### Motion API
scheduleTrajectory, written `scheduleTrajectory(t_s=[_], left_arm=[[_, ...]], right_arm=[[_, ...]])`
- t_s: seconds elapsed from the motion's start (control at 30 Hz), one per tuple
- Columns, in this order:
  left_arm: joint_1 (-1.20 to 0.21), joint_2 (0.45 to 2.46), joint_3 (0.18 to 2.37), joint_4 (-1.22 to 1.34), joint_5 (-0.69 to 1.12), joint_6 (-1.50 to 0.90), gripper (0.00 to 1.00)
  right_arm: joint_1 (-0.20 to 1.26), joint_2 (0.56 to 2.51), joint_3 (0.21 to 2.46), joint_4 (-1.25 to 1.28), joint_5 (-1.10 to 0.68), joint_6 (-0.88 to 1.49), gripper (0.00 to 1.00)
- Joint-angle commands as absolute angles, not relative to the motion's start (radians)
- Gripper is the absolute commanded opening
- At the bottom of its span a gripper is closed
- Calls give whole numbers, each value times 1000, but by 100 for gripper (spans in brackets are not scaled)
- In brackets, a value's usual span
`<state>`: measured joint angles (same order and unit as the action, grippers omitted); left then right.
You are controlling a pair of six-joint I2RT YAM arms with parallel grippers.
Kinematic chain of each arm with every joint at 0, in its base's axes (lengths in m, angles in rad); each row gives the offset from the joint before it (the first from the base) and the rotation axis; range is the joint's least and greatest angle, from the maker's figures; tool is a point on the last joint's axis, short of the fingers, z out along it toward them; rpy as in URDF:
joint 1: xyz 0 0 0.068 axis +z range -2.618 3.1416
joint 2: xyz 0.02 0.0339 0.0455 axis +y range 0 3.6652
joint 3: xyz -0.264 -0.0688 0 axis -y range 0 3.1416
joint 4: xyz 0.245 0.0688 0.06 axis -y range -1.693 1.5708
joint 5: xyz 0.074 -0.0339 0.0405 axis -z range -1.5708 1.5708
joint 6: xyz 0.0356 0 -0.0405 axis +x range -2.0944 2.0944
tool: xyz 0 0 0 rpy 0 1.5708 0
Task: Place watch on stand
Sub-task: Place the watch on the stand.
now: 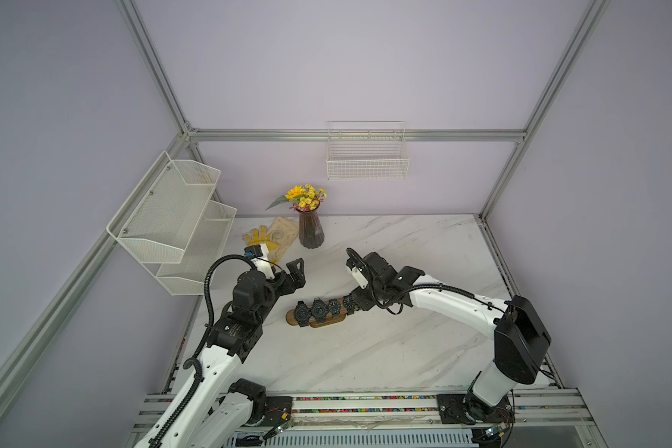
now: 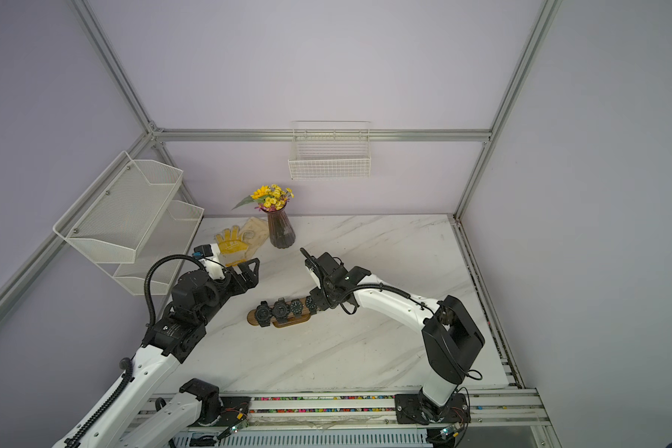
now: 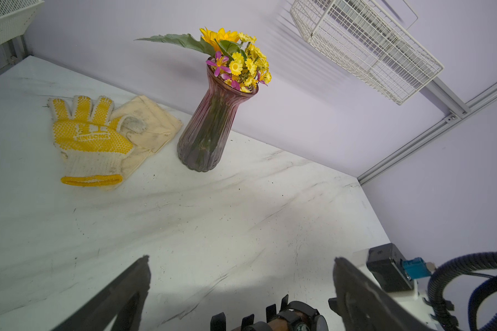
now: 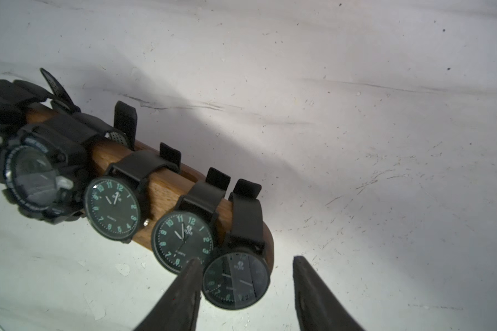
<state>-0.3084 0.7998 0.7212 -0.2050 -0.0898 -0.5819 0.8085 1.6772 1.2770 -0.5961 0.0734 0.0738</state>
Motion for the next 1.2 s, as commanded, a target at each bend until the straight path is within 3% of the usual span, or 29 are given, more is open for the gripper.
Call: scheduleTrajectory(t_s=[0.0, 0.57, 0.9, 1.17], left_arm=[[-301, 790, 698, -193, -89, -568, 99], [-301, 793, 693, -195, -86, -571, 100], [-299, 785, 692, -200, -87, -569, 100], [-299, 788, 690, -200, -86, -569, 100]], right_arm=[[806, 1666, 1267, -608, 91, 74, 54], [810, 1689, 1268, -592, 64, 76, 55], [810, 1705, 1279, -607, 83, 87, 50], [809, 1679, 1278, -587, 25, 103, 54]])
